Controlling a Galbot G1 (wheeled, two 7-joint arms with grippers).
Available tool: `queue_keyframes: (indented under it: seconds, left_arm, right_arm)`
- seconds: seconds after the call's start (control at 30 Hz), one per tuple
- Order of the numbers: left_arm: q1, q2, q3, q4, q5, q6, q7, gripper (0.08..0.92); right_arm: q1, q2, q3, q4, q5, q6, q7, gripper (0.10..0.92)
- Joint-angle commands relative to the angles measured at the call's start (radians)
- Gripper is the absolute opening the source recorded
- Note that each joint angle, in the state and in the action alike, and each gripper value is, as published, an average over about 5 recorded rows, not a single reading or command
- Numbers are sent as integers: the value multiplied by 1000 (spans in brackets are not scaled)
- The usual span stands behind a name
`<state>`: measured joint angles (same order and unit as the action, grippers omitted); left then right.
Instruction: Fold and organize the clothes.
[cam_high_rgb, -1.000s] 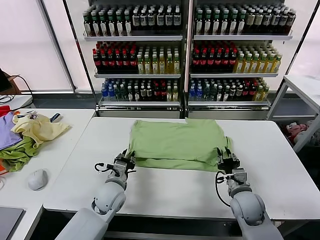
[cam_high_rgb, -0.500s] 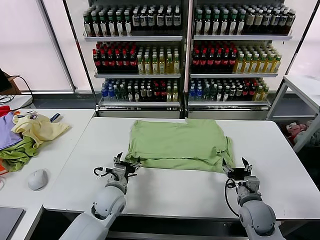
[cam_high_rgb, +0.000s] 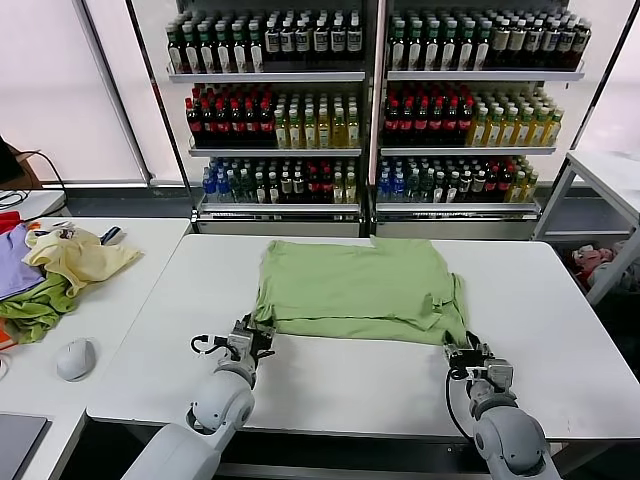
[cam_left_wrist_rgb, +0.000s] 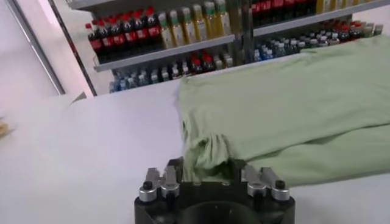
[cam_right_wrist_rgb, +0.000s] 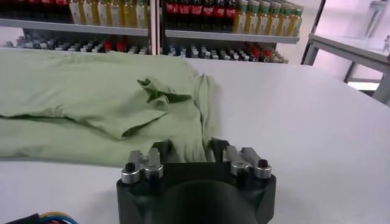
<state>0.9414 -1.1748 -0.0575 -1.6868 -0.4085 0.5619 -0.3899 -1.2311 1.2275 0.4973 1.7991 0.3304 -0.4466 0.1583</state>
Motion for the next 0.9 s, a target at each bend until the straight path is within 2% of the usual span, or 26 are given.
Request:
queue_keyframes:
  seconds: [0.03,0.23,0.4,0.5,0.9]
  left_arm:
    - [-3,-6,-3,17,-39,20,0,422]
    - [27,-1,-16,-38,-52,19,0,248]
    - [116,13,-32,-179,-53,19,1,121]
    - [173,16,-41,-253,-48,19,-1,100]
    - [437,44,-107,-474,3,19,-4,99]
  right_arm:
    - [-2,-4,-4,-6,16,-9,1,344]
    - [-27,-14,6,23,15,7,-9,184]
    - [-115,-24,35,104,14,27,-26,127]
    - [-176,-28,55,160,12,32,-30,125]
    - [-443,-36,153,356,-42,42,-47,125]
